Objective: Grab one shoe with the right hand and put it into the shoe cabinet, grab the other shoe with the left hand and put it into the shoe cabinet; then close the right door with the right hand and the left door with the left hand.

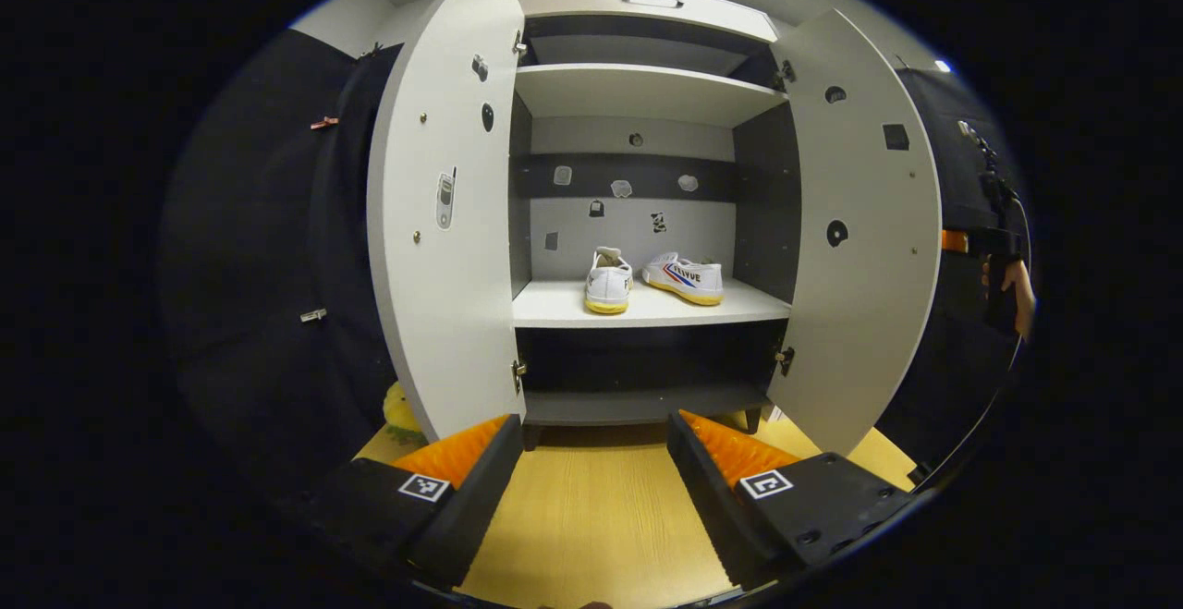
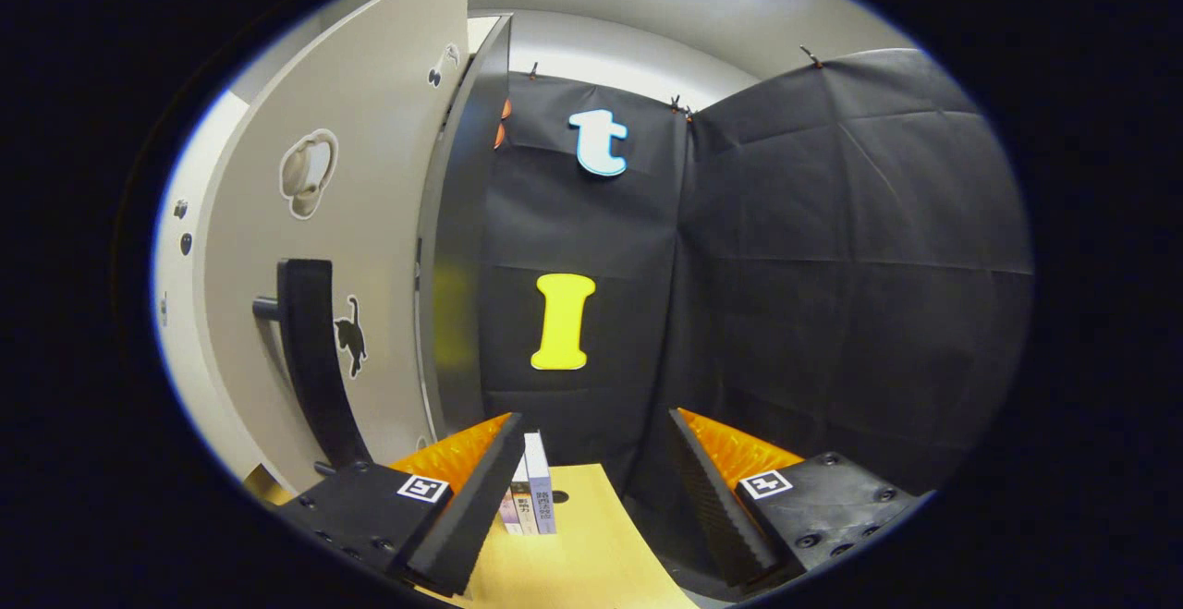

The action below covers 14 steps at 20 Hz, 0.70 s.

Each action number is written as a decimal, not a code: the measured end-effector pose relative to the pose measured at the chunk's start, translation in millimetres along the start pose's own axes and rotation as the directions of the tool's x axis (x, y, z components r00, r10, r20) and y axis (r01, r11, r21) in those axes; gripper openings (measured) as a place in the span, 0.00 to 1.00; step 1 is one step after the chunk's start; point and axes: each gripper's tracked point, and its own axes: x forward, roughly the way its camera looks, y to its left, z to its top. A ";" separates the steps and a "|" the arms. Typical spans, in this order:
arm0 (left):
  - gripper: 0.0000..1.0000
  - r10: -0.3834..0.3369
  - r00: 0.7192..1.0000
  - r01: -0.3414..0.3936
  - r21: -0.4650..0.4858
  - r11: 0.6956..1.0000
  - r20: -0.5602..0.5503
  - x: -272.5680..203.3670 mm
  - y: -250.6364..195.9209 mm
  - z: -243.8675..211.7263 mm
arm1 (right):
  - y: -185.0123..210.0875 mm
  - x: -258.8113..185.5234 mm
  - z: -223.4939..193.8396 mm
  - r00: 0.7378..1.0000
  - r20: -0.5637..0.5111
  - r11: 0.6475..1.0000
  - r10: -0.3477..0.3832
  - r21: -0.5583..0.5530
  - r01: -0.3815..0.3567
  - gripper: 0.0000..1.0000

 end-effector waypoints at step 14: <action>0.98 0.019 1.000 -0.019 -0.003 1.000 0.011 19.4 -12.6 2.4 | 43.6 21.4 -18.5 0.983 -0.064 0.983 0.174 0.078 -0.169 0.96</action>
